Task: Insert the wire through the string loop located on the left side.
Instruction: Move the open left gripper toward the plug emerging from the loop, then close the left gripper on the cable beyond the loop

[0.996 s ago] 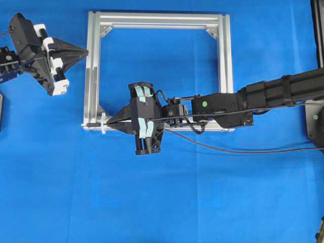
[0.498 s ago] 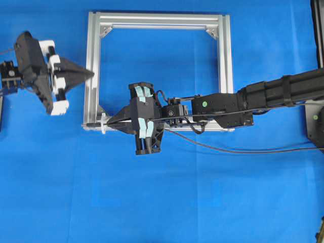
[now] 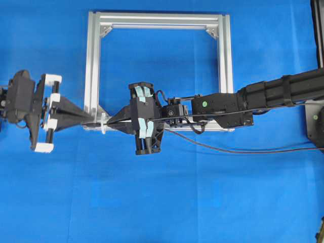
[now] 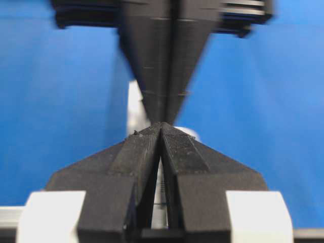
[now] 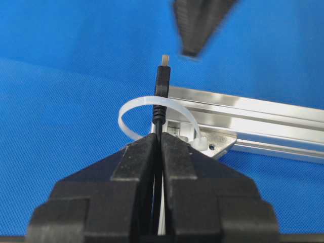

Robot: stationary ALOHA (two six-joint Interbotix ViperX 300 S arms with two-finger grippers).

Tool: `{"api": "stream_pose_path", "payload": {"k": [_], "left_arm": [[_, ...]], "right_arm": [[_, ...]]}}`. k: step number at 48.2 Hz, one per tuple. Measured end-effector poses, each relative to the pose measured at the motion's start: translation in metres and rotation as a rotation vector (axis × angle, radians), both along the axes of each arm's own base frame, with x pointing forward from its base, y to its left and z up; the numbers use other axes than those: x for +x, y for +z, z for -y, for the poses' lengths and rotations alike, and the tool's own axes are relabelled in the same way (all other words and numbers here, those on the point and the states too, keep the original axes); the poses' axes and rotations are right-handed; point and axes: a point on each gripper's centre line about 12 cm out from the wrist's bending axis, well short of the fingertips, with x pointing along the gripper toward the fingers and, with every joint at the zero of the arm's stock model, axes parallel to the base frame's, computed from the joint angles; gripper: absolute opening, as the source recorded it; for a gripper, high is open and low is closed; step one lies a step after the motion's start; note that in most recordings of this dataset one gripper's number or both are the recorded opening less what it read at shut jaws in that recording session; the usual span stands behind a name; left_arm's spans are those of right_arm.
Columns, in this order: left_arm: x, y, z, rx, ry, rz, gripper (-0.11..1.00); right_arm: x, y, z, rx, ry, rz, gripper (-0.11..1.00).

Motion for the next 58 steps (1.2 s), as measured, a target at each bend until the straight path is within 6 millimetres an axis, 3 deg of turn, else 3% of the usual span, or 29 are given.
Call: {"api": "stream_pose_path", "payload": {"k": [20,25,33,37,58], "left_arm": [[-0.002,-0.002,0.007,0.008,-0.032,-0.019,0.04],[-0.002,-0.002,0.007,0.005,-0.031,-0.021,0.25],[-0.001,-0.002,0.007,0.005,-0.031,-0.024,0.76],[-0.001,-0.003,0.006,0.007,-0.029,-0.032,0.91],[0.001,-0.012,0.001,0.009,-0.007,-0.113,0.91]], "right_arm": [[0.000,0.000,0.000,0.000,0.000,-0.002,0.01],[0.000,0.000,0.000,0.001,-0.001,0.000,0.01],[0.000,0.000,0.000,0.000,0.000,-0.002,0.01],[0.000,0.000,0.000,0.000,0.000,-0.002,0.01],[0.000,0.000,0.000,0.000,0.000,0.000,0.01]]}}
